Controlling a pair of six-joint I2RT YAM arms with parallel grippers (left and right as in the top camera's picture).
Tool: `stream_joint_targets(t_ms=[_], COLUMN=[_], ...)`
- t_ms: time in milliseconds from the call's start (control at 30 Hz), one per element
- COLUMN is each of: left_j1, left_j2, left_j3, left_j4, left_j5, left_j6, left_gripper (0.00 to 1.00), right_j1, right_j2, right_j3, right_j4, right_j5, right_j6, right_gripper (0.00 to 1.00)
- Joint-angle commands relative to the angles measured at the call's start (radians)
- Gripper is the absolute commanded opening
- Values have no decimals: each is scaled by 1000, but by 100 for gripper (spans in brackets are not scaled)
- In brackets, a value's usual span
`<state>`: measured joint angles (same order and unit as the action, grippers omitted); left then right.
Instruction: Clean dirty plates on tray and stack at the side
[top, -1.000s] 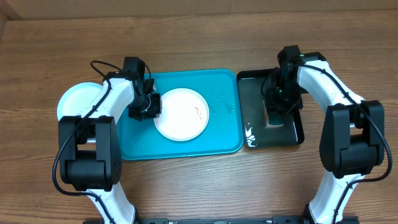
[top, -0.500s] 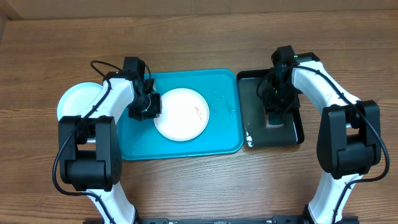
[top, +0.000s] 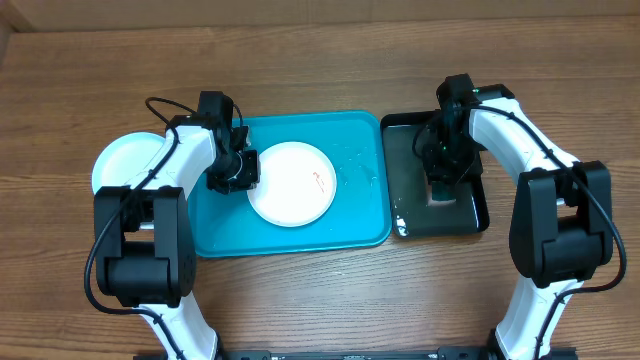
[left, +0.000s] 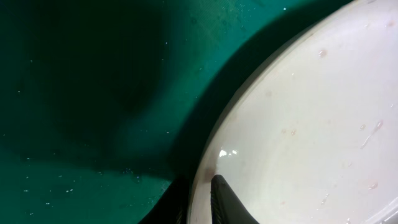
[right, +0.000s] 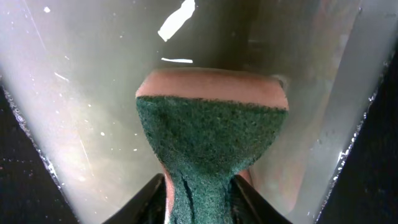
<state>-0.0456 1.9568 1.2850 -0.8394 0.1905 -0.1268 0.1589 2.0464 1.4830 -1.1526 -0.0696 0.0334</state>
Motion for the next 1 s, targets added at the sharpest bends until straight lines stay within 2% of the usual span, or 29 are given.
stream_joint_targets(t_ms=[0,467,500,567,600,967], left_j1=[-1,-1,-1,-1,-1,-1], left_j2=[-21,-21,-21,-21,-21,-21], left_j3=[-6,-6,-6,-6,-6,-6], left_j4=[2,2,2,3,4,14], left_j5=[-6,-6,-6,-6,-6,-6], left_j6=[11,11,11,11,11,7], left_gripper=[16,16,16,16,16,20], right_j1=[3,3,3,3,3,3], right_j2=[-38,-38,-38,-38,-38,-38], right_j3=[8,-36,-35,-34,-31,18], right_j4=[3,45,44,44,41,7], right_j5=[9,8,8,8,8,-11], right_j6=[9,20,19,19,19,9], right_gripper=[32,33,31,10,4,4])
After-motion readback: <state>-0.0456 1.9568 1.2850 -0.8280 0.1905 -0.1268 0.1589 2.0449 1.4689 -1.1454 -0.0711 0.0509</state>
